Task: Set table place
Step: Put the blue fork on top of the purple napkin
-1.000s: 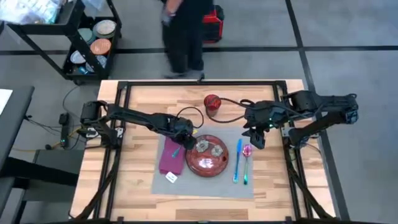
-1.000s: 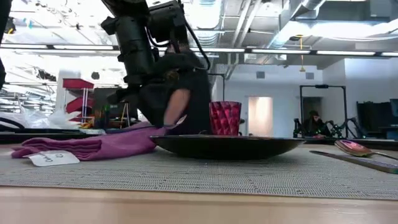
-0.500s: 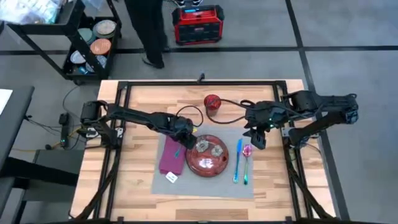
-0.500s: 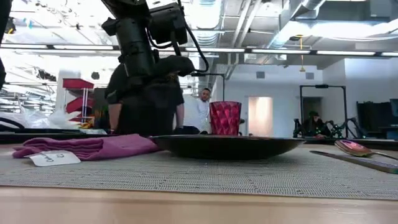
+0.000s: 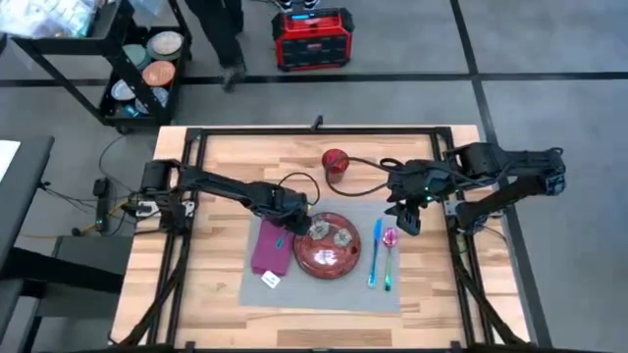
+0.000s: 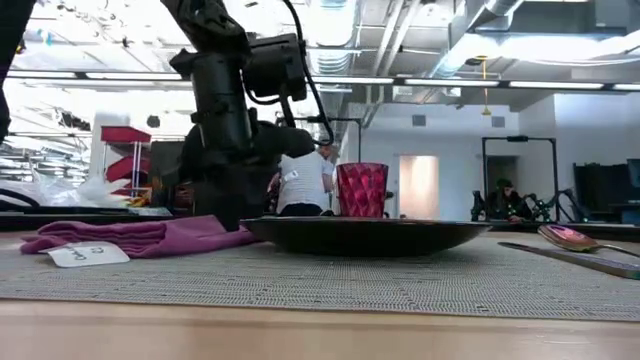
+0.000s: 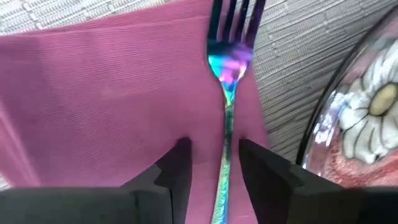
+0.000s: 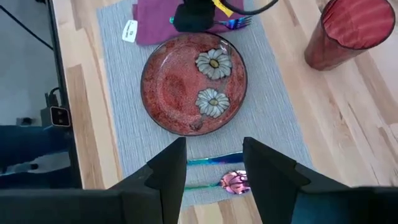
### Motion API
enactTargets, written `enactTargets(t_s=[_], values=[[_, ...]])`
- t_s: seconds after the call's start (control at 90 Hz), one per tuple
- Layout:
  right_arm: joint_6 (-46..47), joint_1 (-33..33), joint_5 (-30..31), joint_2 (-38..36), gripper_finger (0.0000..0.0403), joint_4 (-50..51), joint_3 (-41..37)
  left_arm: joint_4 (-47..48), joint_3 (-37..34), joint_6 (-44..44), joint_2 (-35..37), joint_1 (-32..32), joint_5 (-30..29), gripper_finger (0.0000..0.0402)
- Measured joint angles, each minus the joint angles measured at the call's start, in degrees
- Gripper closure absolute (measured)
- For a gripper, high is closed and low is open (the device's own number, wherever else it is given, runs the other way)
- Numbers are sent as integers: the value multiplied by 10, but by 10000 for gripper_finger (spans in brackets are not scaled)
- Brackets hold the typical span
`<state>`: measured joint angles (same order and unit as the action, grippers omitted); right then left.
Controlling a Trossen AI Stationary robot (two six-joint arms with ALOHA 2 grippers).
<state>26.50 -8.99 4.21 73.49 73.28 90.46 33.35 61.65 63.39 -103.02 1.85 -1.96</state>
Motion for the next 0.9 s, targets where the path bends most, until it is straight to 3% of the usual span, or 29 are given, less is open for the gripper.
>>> enactTargets(t_s=[0.278, 0.567, 0.9], values=[[0, 0, 3, 0, 257, 6, 0, -5, 0, 24, 0, 0, 2, 298], [0, 0, 3, 0, 257, 10, 0, 0, 0, 17, 0, 1, -6, 394], [0, 0, 17, 0, 257, 10, 0, 80, 50, -6, -1, -8, -5, 400]])
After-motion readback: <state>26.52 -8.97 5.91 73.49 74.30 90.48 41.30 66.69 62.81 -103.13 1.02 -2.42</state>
